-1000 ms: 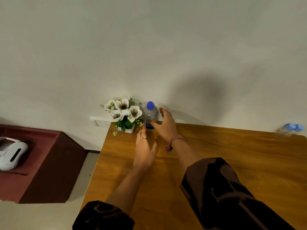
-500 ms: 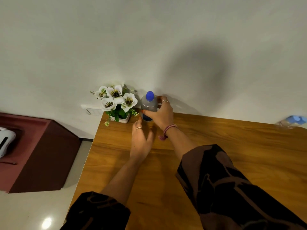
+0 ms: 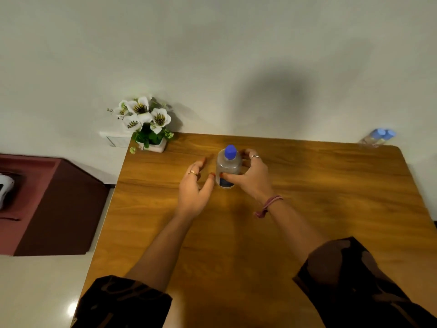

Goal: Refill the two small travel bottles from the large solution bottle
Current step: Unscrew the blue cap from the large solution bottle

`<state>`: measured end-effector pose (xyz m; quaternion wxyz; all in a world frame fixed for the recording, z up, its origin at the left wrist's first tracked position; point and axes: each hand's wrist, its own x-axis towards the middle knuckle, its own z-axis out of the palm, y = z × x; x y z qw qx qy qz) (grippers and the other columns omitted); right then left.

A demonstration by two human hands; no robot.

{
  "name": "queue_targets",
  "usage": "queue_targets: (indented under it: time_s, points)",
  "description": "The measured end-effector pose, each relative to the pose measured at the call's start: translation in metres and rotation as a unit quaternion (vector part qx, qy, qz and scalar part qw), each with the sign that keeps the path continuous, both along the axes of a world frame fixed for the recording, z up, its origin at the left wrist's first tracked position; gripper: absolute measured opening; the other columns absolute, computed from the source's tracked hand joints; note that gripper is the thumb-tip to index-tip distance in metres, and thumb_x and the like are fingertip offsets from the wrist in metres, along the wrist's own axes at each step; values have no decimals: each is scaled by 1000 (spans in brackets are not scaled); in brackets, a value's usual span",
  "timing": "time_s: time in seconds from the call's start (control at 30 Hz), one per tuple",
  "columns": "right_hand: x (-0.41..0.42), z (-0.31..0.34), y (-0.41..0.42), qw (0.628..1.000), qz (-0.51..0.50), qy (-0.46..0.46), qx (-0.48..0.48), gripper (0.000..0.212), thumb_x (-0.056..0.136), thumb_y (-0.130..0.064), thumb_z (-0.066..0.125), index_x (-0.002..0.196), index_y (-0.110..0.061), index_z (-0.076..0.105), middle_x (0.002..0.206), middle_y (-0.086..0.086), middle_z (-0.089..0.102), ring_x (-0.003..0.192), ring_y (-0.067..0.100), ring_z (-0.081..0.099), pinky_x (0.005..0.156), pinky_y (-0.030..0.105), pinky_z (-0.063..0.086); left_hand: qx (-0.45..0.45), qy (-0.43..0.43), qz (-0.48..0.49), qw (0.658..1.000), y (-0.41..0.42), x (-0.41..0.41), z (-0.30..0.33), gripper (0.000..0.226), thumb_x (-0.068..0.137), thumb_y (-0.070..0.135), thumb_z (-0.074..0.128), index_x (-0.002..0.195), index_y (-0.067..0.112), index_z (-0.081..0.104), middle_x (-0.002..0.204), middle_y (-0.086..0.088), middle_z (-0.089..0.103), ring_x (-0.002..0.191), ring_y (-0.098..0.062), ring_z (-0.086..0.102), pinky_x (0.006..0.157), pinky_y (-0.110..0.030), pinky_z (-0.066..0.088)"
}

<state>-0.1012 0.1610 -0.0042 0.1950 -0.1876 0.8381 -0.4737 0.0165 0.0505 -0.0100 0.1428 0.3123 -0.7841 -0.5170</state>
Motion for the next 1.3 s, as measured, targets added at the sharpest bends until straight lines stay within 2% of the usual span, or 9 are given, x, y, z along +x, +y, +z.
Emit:
queue_targets:
  time_s: [0.07, 0.13, 0.3, 0.47, 0.73, 0.83, 0.93, 1.17, 1.3]
  points:
    - [9, 8, 29, 1000, 9, 0, -5, 79, 60, -30, 86, 126, -12, 46, 122, -1, 56, 105, 12, 55, 77, 12, 46, -6, 8, -30, 1000, 21, 4, 6, 49, 91, 24, 60, 137, 14, 48, 139, -3, 51, 125, -16, 49, 103, -43, 47]
    - [18, 14, 56, 1000, 15, -6, -10, 74, 62, -29, 85, 123, -15, 46, 116, -5, 54, 101, 9, 54, 71, 9, 45, -15, 23, -57, 998, 43, 7, 13, 50, 89, 27, 60, 136, 13, 50, 136, -4, 54, 125, -16, 50, 103, -41, 46]
    - [35, 16, 120, 1000, 13, -11, -10, 73, 59, -32, 86, 120, -19, 49, 115, -7, 55, 101, 8, 56, 82, 26, 54, -1, 50, -108, 993, 100, 14, 28, 53, 87, 25, 66, 136, 17, 50, 133, 1, 55, 124, -10, 51, 103, -34, 47]
    - [44, 15, 172, 999, 18, -35, 0, 74, 59, -32, 86, 121, -19, 48, 119, -6, 55, 104, 7, 55, 79, 18, 49, -26, 69, -145, 987, 143, 14, 38, 54, 85, 25, 70, 135, 17, 51, 133, 2, 57, 124, -8, 51, 103, -31, 46]
    - [49, 7, 220, 998, 20, -52, -10, 74, 57, -30, 87, 119, -18, 49, 117, -5, 57, 106, 9, 55, 87, 34, 54, -98, 93, -207, 969, 191, 12, 39, 45, 86, 20, 67, 129, 13, 58, 132, 0, 59, 125, -12, 53, 104, -39, 47]
    - [50, 4, 227, 998, 16, -51, -13, 72, 57, -28, 88, 116, -21, 46, 115, -7, 55, 104, 8, 55, 87, 27, 52, -137, 76, -227, 961, 200, 11, 36, 42, 88, 11, 65, 129, 12, 58, 133, -3, 59, 125, -15, 53, 106, -33, 43]
    - [50, 1, 230, 999, 16, -48, -18, 76, 58, -27, 88, 119, -19, 45, 116, -6, 54, 105, 9, 54, 87, 24, 49, -165, 68, -228, 957, 205, 10, 35, 38, 88, 8, 64, 126, 10, 60, 130, -4, 60, 122, -15, 55, 105, -27, 43]
    - [52, -10, 232, 998, 12, -53, -19, 84, 56, -30, 88, 125, -16, 44, 124, -1, 53, 110, 11, 54, 88, 25, 49, -167, 60, -180, 967, 211, 8, 30, 39, 81, 17, 73, 119, 11, 66, 102, -3, 60, 99, -19, 63, 87, -41, 55]
    - [50, -13, 233, 998, 18, -52, -17, 81, 55, -32, 88, 122, -19, 44, 123, -1, 54, 111, 13, 54, 90, 30, 50, -165, 28, -121, 979, 217, 3, 32, 40, 73, 28, 79, 106, 7, 68, 97, 0, 51, 92, -13, 55, 83, -24, 50]
